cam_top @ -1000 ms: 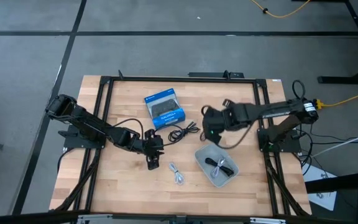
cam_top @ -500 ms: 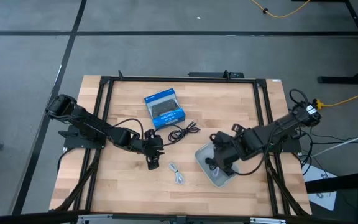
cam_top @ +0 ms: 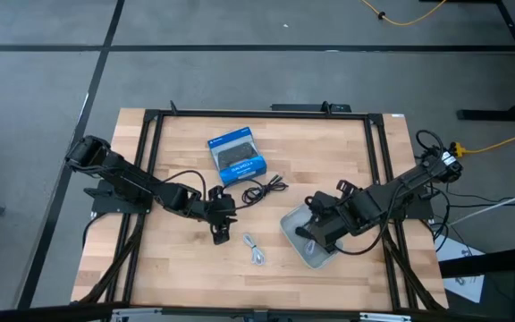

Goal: Pick and place USB-C Cables
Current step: Put the right black charger cable into the white bin, then put the white charger cable into the white bin

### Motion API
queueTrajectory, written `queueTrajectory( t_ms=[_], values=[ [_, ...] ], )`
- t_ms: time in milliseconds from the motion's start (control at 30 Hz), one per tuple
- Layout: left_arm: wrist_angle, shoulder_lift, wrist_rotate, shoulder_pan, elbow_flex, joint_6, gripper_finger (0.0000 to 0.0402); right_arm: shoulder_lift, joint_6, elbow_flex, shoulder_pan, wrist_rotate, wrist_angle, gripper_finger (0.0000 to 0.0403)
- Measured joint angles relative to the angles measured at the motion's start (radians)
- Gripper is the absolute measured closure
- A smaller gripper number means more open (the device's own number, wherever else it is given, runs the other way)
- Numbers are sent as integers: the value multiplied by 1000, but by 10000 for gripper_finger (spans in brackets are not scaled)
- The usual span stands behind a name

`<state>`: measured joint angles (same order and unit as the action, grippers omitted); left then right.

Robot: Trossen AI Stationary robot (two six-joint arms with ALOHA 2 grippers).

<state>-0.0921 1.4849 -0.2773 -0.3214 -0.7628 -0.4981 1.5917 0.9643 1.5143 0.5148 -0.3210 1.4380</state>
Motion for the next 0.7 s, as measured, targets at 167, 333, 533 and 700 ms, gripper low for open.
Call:
queueTrajectory(
  t_ms=[167,333,533,700],
  values=[
    [0,0,1,0,0,0,320,0,-2,0,0,-2,0,360],
    [0,0,1,0,0,0,320,0,-3,0,0,-2,0,359],
    [0,0,1,0,0,0,320,0,-22,0,-1,-10,-1,358],
    [17,0,-1,0,0,-7,320,0,-36,0,-1,-137,-2,358]
  ],
)
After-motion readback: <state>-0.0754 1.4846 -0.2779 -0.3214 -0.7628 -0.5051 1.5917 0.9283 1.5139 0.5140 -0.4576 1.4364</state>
